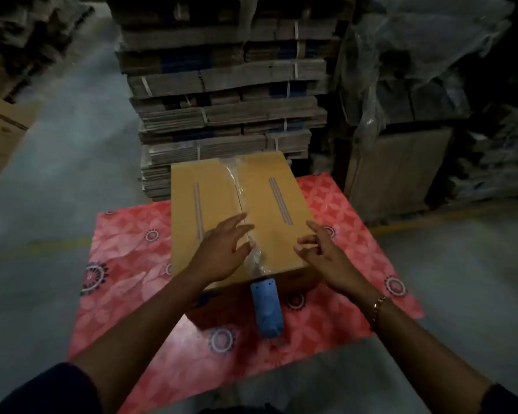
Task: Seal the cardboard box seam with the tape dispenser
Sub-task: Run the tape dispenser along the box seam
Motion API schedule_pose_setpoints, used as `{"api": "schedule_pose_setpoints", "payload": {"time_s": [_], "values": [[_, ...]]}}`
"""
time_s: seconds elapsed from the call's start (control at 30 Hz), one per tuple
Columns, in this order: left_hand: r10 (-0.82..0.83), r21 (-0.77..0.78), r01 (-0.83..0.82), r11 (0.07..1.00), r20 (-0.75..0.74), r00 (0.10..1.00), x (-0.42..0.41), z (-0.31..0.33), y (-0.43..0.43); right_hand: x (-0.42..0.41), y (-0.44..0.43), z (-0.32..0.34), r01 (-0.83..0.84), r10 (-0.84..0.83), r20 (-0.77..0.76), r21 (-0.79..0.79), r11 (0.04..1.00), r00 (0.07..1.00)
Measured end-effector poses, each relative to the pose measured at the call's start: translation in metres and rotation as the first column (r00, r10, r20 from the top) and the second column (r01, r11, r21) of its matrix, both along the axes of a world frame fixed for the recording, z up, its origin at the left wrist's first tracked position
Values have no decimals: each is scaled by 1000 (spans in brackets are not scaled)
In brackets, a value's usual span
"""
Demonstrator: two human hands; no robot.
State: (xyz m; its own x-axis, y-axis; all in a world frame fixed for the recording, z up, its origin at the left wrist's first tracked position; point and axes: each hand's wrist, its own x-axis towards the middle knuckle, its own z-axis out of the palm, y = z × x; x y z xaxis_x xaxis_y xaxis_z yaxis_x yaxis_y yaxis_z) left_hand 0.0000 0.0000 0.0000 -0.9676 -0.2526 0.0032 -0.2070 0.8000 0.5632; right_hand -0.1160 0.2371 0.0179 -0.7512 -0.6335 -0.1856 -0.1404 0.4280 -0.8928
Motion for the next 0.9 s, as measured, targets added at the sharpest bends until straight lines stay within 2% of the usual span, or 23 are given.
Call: {"api": "schedule_pose_setpoints", "payload": {"time_s": [0.13, 0.27, 0.43, 0.5, 0.63, 0.7, 0.9], "values": [[-236, -145, 252, 957, 119, 965, 3, -32, -5, 35, 4, -45, 32, -40, 50, 147, 989, 998], [-360, -270, 393, 879, 165, 918, 0, -61, -7, 60, 4, -74, 72, -91, 86, 199, 977, 992], [-411, -378, 432, 819, 137, 901, 6, -89, -14, 99, -8, -91, 194, -197, -19, 291, 937, 980], [-424, -386, 444, 809, 142, 895, 5, -92, -15, 109, -14, -98, 204, -210, -12, 303, 931, 978], [-436, -383, 462, 800, 159, 886, 4, -93, -16, 119, -20, -114, 151, -175, 83, 241, 959, 981], [-443, -400, 461, 792, 144, 885, 4, -94, -16, 127, -20, -113, 150, -165, 56, 211, 966, 985], [-400, -448, 421, 788, 146, 905, 2, -96, -10, 145, -12, -98, 281, -279, -39, 208, 937, 960]]}}
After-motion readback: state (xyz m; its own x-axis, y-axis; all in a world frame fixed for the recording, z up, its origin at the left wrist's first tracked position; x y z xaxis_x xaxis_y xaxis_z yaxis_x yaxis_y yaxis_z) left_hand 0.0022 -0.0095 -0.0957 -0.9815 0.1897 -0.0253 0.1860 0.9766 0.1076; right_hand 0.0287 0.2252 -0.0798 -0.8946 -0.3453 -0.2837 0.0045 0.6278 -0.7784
